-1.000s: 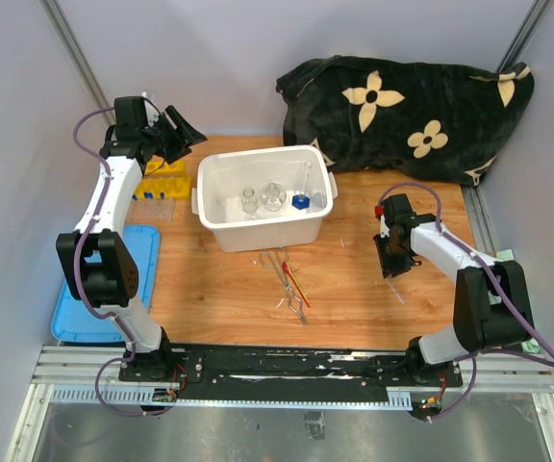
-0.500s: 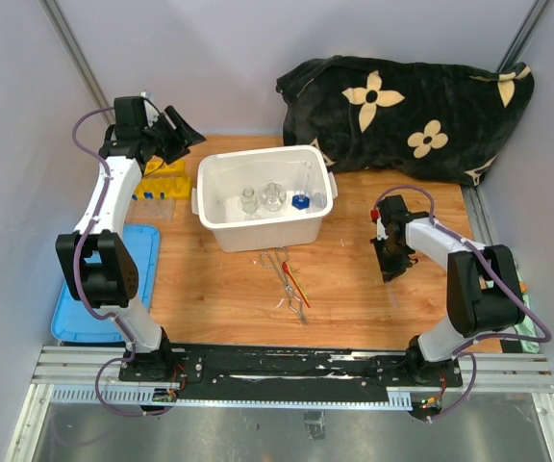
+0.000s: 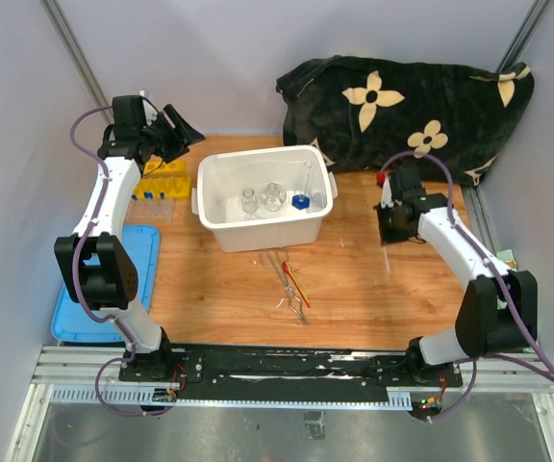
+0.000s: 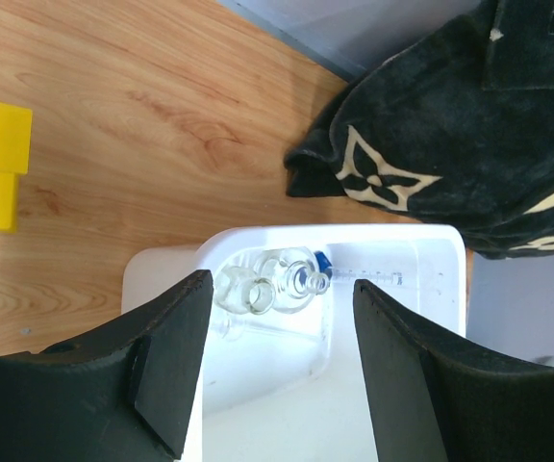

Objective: Organize the chemistry lab equipment
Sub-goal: Pick up the chemistry item at the center of the board, then place the chemistry item in the storage box.

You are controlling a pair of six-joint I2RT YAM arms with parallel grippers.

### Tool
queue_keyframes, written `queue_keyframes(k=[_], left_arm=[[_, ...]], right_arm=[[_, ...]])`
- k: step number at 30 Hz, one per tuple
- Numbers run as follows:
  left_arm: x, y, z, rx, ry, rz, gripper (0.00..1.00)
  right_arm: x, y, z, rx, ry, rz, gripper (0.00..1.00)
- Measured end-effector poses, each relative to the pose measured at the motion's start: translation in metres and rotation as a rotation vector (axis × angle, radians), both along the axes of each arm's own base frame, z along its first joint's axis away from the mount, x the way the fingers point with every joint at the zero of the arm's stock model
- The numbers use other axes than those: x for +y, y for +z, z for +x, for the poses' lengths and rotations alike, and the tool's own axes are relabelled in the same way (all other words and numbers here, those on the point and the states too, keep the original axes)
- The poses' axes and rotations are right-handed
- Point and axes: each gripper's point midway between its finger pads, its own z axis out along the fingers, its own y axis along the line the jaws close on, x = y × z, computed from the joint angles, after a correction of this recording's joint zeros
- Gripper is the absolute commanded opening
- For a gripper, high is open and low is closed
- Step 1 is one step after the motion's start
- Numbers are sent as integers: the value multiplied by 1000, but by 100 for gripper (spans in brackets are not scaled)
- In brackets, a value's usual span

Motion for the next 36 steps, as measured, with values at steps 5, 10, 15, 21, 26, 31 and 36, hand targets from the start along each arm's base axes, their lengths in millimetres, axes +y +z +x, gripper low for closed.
queue_keyframes(k=[5, 10, 15, 21, 26, 31, 36], left_arm=[[0, 1, 0, -1, 0, 0, 64], [0, 6, -3, -13, 0, 1, 64], [0, 11, -9, -23, 2, 3, 65], [0, 5, -15, -9, 2, 2, 65], [0, 7, -17, -12, 3, 2, 65], [1, 18, -22, -38, 9, 8, 65], [0, 24, -24, -52, 9, 8, 65]], right_arm=[[21, 106, 63, -313, 36, 98, 1], [48, 192, 101, -526, 145, 156, 1], [111, 242, 126, -690, 365, 170, 1], [215, 249, 133, -754, 711, 226, 2], [287, 223, 117, -722, 981, 262, 2], [330, 181, 97, -645, 1185, 244, 2], [342, 122, 82, -508, 1283, 223, 1]])
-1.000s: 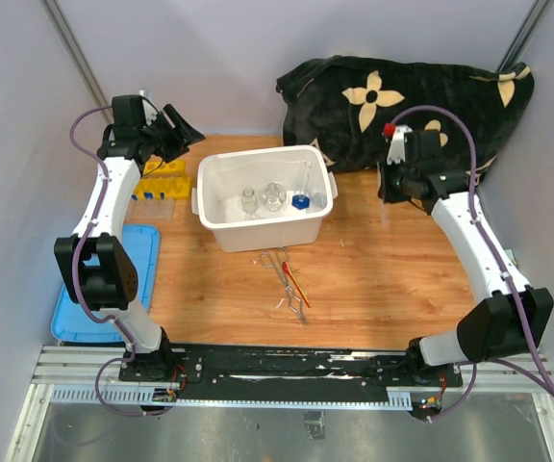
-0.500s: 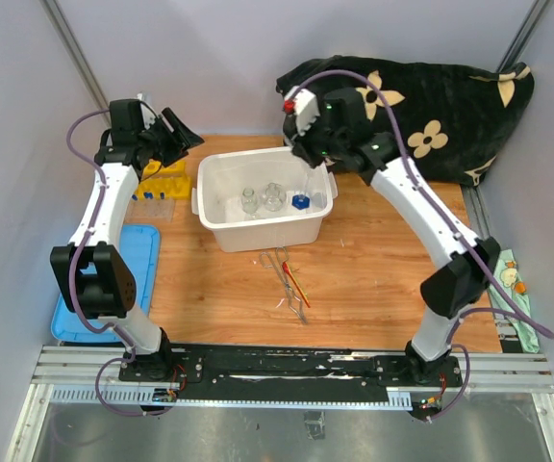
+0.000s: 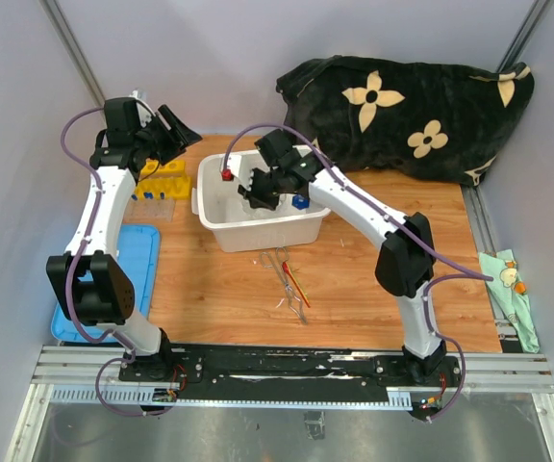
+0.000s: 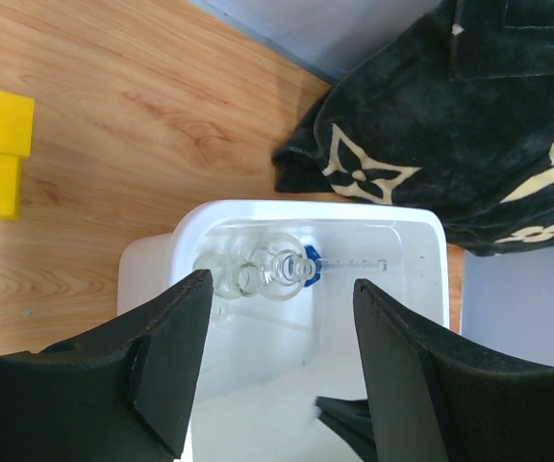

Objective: Organize the chemistry lab equipment
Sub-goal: Place the chemistry item in the storage box.

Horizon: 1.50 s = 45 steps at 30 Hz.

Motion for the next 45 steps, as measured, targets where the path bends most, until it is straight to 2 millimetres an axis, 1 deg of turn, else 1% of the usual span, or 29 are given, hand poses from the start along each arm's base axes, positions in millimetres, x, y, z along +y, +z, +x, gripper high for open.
queue_keyframes(k=[3, 6, 9, 14, 18, 24, 29, 33, 45], left_arm=[[0, 0, 0, 0, 0, 0, 65], [0, 0, 0, 1, 0, 0, 65], [0, 0, 0, 1, 0, 0, 65], [0, 0, 0, 1, 0, 1, 65], [0, 0, 0, 1, 0, 0, 65], [0, 0, 0, 1, 1, 1, 65], [0, 0, 0, 1, 1, 1, 65], [1, -1, 3, 5, 2, 2, 65], [1, -8, 6, 21, -2, 10, 65]], right_arm=[[-4, -32, -2, 39, 10, -66, 1], [-9, -55, 1, 50, 4, -123, 1], [-14, -68, 6, 46, -9, -163, 1], [-19, -85, 14, 45, -41, -202, 1], [-26, -94, 24, 54, -82, -216, 1], [-45, -106, 47, 71, -177, -226, 1], [-58, -112, 58, 83, -222, -232, 1], [-62, -114, 60, 90, -236, -231, 1], [-63, -127, 57, 114, -236, -246, 2]])
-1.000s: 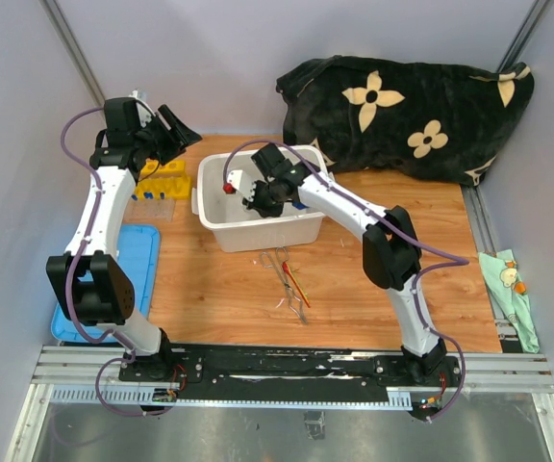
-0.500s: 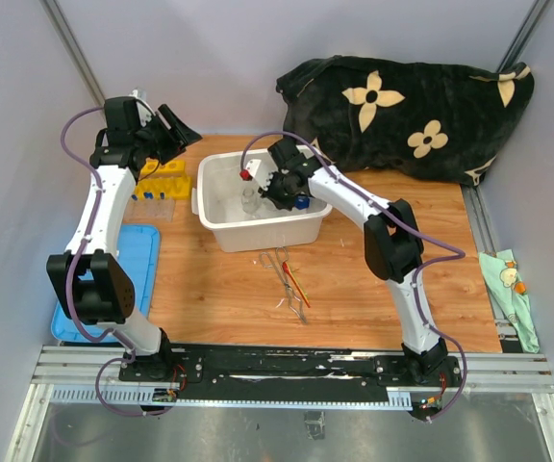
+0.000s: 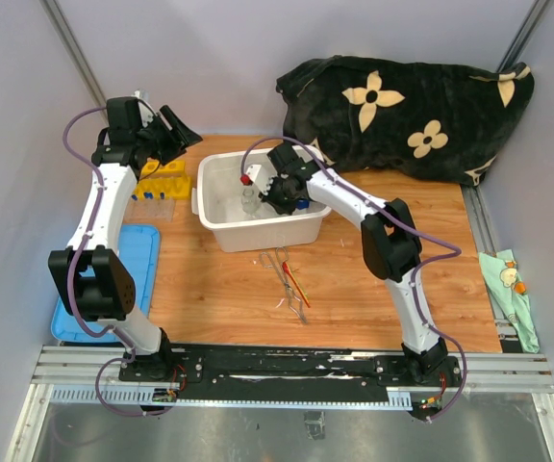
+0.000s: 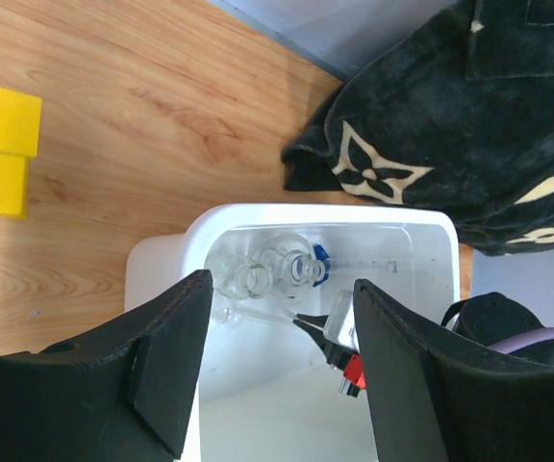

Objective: Organize the chemistry lab equipment
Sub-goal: Place the chemistry item in the storage box.

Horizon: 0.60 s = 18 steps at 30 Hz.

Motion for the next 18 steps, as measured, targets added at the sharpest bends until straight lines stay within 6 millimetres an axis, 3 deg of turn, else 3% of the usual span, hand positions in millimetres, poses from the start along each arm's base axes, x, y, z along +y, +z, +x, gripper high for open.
queue_keyframes(k=[18], left_arm=[[1, -2, 0, 7, 0, 4, 65]], right_arm=[[-1, -21, -3, 37, -8, -19, 2]])
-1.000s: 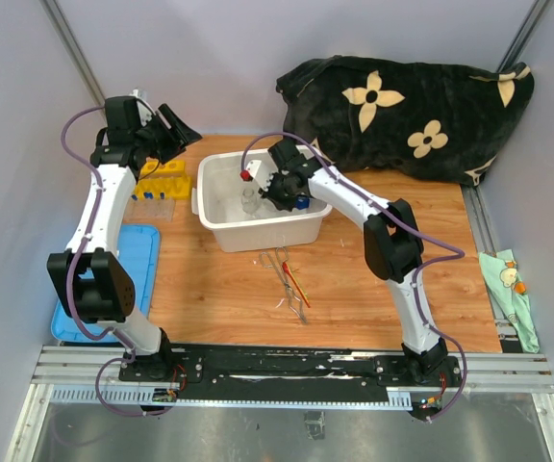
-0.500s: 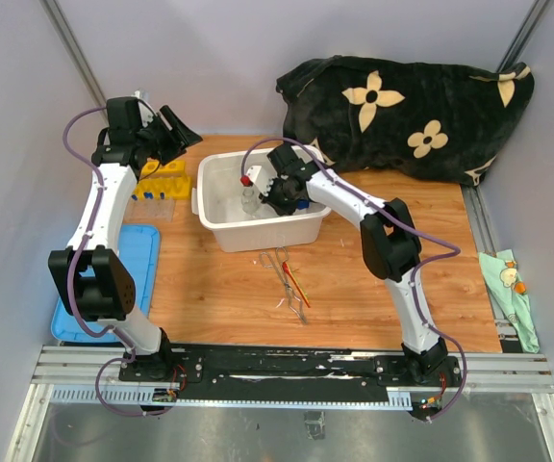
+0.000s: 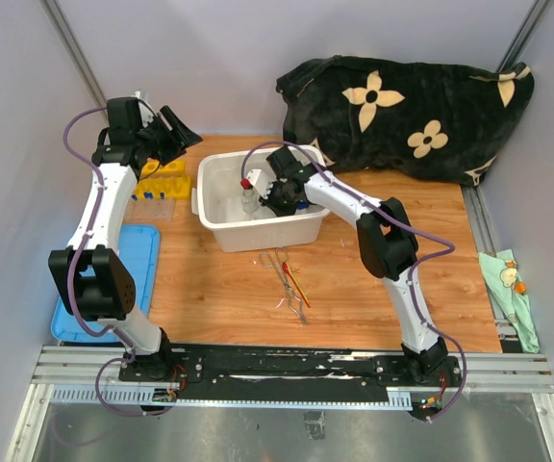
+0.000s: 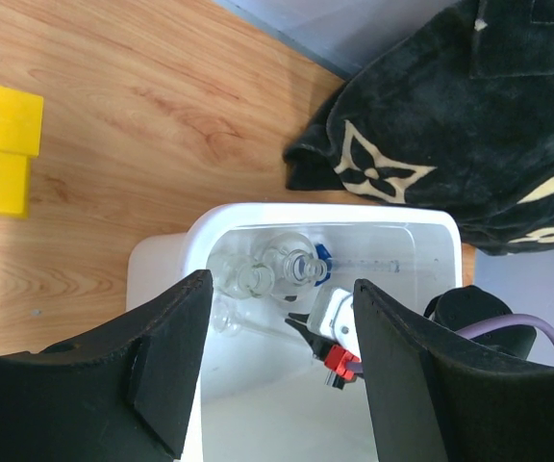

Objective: Organize the chemistry lab equipment
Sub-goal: Place the chemistry item in the storage box.

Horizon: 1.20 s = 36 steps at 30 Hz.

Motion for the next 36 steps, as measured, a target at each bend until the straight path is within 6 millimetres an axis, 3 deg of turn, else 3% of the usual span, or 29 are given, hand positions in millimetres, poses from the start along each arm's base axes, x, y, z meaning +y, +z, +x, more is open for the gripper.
queue_keyframes(k=[19, 36], left_arm=[[4, -3, 1, 8, 8, 1, 65], [4, -5, 1, 13, 7, 2, 65]], right_arm=[[0, -18, -3, 35, -9, -10, 5], [0, -19, -4, 38, -11, -11, 9]])
